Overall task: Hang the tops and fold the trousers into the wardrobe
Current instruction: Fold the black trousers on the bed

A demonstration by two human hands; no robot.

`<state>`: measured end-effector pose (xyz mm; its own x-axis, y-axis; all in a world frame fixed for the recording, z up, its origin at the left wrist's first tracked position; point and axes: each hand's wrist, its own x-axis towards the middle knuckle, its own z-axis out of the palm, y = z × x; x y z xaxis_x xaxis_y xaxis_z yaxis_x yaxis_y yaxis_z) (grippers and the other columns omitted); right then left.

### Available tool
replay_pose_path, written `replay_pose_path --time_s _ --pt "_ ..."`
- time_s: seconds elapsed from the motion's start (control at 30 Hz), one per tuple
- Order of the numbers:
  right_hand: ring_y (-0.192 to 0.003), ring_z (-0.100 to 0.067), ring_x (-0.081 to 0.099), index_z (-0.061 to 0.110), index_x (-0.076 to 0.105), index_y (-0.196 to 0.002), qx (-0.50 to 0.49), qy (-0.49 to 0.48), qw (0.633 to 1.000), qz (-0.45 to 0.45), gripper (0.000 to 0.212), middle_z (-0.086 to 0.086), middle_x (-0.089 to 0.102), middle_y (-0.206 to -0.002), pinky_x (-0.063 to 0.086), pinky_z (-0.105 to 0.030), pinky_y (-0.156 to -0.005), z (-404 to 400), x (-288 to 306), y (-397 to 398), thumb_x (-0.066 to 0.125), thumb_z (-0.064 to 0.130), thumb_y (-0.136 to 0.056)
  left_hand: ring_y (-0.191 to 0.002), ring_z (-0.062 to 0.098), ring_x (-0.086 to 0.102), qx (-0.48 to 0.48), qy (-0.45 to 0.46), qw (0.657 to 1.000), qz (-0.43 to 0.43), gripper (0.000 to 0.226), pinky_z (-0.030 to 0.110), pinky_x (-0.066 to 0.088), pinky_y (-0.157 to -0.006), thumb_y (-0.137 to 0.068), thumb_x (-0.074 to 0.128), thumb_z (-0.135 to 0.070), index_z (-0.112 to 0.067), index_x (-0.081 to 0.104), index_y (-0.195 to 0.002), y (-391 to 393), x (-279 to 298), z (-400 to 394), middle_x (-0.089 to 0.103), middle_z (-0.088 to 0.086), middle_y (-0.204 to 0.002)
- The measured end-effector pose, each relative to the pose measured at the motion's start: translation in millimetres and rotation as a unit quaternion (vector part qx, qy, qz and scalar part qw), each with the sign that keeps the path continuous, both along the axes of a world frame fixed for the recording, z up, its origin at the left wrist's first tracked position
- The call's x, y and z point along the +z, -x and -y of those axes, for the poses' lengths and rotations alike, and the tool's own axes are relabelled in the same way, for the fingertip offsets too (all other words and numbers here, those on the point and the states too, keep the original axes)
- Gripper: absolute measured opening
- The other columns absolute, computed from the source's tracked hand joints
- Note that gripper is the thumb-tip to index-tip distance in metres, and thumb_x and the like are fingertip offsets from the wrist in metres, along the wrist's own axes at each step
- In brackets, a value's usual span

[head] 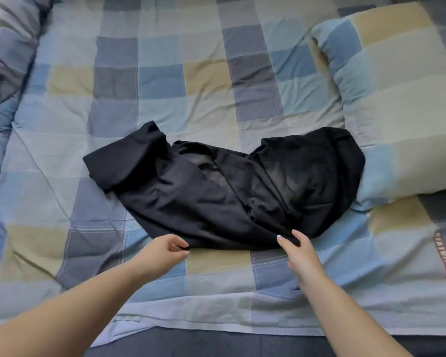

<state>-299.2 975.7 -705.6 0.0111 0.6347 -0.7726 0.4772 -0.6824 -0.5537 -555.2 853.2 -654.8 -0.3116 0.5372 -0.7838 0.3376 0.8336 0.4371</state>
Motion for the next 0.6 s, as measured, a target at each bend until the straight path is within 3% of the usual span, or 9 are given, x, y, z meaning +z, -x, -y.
replay_pose_path --time_s 0.13,0.23,0.3,0.4,0.5,0.6 --pt "-0.129 -0.022 0.042 0.028 0.040 -0.140 -0.051 -0.018 0.998 0.029 0.058 0.001 0.039 -0.146 0.034 -0.041 -0.109 -11.0 -19.4 -5.6 0.062 0.039 -0.087 -0.086 0.010 0.063 -0.031 -0.014 0.999 0.002 0.016 0.015 0.045 -0.069 -0.088 0.065 -0.027 -0.023 0.063 -0.104 -18.8 -21.1 -17.2 0.067 -0.006 -0.094" --pt "-0.132 -0.020 0.040 0.019 0.042 -0.141 -0.105 -0.054 0.993 0.014 0.054 0.000 0.041 -0.146 0.032 -0.031 -0.105 -21.2 -24.7 -9.5 0.059 0.032 -0.091 -0.084 0.010 0.063 -0.048 -0.037 0.998 0.009 0.013 0.021 0.049 -0.071 -0.088 0.064 -0.029 -0.027 0.063 -0.101 -37.0 -29.6 -33.0 0.067 -0.010 -0.093" --pt "-0.120 -0.017 0.050 0.013 0.052 -0.133 -0.162 -0.085 0.983 -0.011 0.044 -0.001 0.053 -0.136 0.036 -0.024 -0.095 -27.8 -26.6 -10.0 0.059 0.026 -0.092 -0.085 0.007 0.063 -0.061 -0.066 0.996 0.013 0.011 0.019 0.048 -0.070 -0.089 0.062 -0.027 -0.029 0.062 -0.100 -52.4 -31.5 -45.3 0.066 -0.014 -0.092" --pt "-0.087 -0.013 0.056 0.016 0.061 -0.104 -0.252 -0.133 0.958 -0.041 0.016 -0.002 0.064 -0.102 0.043 -0.023 -0.076 -36.6 -16.7 -2.3 0.064 0.021 -0.089 -0.094 0.001 0.061 -0.061 -0.149 0.987 0.009 0.017 0.020 0.050 -0.085 -0.089 0.062 -0.022 -0.032 0.061 -0.102 -77.1 -23.4 -61.2 0.065 -0.017 -0.101" --pt "-0.092 -0.017 0.063 0.014 0.051 -0.113 -0.312 -0.086 0.925 -0.200 0.029 -0.005 0.065 -0.105 0.052 -0.031 -0.083 -39.2 12.2 5.3 0.065 0.013 -0.088 -0.124 -0.007 0.040 -0.166 -0.270 0.948 -0.037 0.054 0.011 0.030 -0.105 -0.084 0.069 -0.030 -0.035 0.046 -0.133 -101.5 -1.9 -78.2 0.044 -0.026 -0.130" --pt "-0.101 -0.016 0.067 0.015 0.051 -0.123 -0.224 -0.077 0.919 -0.316 0.035 -0.002 0.071 -0.107 0.054 -0.032 -0.086 -34.0 58.6 11.5 0.059 0.006 -0.090 -0.138 -0.010 0.013 -0.218 -0.328 0.919 -0.005 0.092 0.006 0.013 -0.109 -0.077 0.077 -0.033 -0.040 0.017 -0.147 -122.6 26.2 -100.6 0.020 -0.028 -0.146"
